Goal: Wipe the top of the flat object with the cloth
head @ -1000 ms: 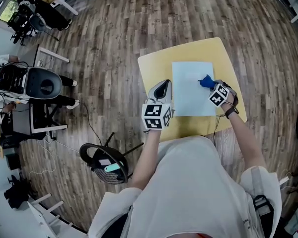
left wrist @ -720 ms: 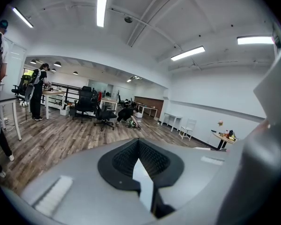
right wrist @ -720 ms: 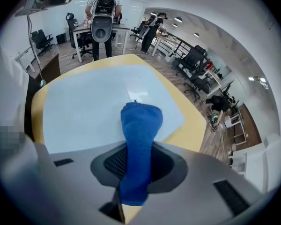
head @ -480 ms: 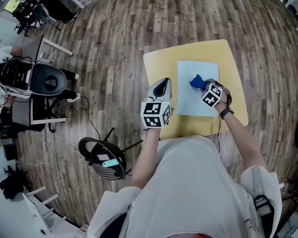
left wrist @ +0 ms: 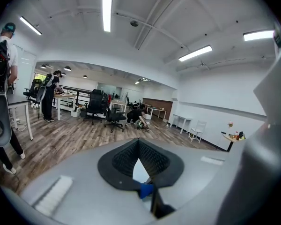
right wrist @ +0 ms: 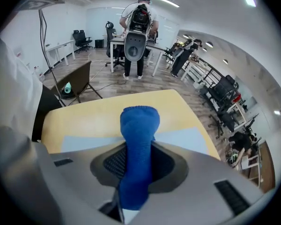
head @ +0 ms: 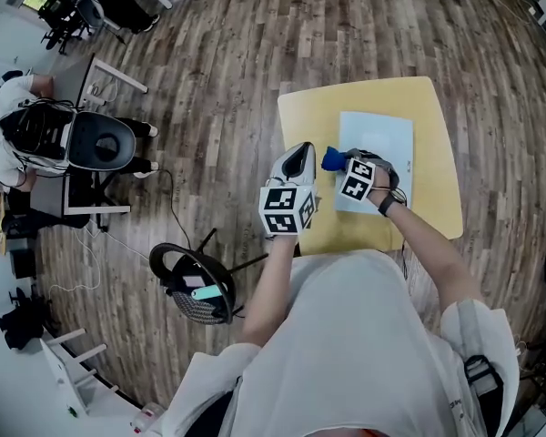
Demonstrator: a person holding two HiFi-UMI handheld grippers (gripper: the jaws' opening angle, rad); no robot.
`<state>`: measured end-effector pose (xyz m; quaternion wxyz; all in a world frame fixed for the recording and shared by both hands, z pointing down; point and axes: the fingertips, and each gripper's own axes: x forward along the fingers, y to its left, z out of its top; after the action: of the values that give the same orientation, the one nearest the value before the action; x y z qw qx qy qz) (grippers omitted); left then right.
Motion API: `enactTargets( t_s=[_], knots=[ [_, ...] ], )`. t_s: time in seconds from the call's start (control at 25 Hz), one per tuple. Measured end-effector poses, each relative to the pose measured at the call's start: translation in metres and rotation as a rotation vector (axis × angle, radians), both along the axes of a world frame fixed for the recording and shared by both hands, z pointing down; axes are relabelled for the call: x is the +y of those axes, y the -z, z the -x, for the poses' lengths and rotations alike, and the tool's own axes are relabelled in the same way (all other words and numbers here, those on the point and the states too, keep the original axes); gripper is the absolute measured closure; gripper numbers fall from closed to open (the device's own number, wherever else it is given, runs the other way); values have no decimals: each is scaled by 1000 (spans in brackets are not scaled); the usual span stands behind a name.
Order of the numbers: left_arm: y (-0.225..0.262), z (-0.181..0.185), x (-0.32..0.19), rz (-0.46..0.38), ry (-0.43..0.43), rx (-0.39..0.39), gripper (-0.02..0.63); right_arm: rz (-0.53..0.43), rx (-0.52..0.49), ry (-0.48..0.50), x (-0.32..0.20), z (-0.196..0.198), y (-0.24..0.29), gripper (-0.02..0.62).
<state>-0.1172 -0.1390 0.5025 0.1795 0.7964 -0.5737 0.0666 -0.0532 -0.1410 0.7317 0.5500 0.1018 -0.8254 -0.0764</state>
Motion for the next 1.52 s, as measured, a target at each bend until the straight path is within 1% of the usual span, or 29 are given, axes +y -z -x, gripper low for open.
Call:
enactTargets(
  t_s=[0.12, 0.2, 0.44, 0.6, 0.72, 0.8, 0.92, 1.04, 1.08, 1.12, 1.2, 1.32, 1.44, 1.52],
  knots=[
    [-3, 2, 0, 6, 6, -1, 601, 4, -27, -32, 0, -11, 2, 499],
    [-4, -2, -1, 7, 0, 1, 601, 5, -24, -56, 0, -30, 2, 499],
    [-7, -26, -1, 10, -55, 9, 601, 24, 27, -193, -1, -113, -3, 499],
    [-5, -41, -1, 10, -87, 22, 601, 27, 9, -280, -2, -167, -3, 499],
    [0, -48, -2, -1, -105, 25, 601, 41, -7, -357, 0, -200, -3, 499],
    [1, -47, -2, -2, -107, 24, 601, 50, -7, -395, 1, -214, -3, 499],
    [0, -46, -3, 3, -101, 22, 601, 50, 2, -405, -1, -222, -4, 499],
    [-1, -43, -3, 7, -93, 20, 601, 54, 54, -385, 0, -217, -4, 506],
    [-1, -40, -3, 6, -88, 18, 601, 59, 58, -381, 1, -210, -2, 508],
    [-2, -37, -2, 6, -81, 15, 601, 63, 42, -376, 1, -200, 3, 508],
    [-3, -29, -1, 8, -62, 8, 601, 72, -28, -356, 0, -167, 13, 509],
    [-4, -16, -2, 11, -30, 0, 601, 85, -98, -262, 5, -107, 24, 512],
    [0, -5, -3, 4, -1, -10, 601, 106, -139, -157, 17, -47, 25, 512],
    [3, -1, -1, -2, 9, -18, 601, 108, -137, -102, 23, -17, 21, 512]
  ],
)
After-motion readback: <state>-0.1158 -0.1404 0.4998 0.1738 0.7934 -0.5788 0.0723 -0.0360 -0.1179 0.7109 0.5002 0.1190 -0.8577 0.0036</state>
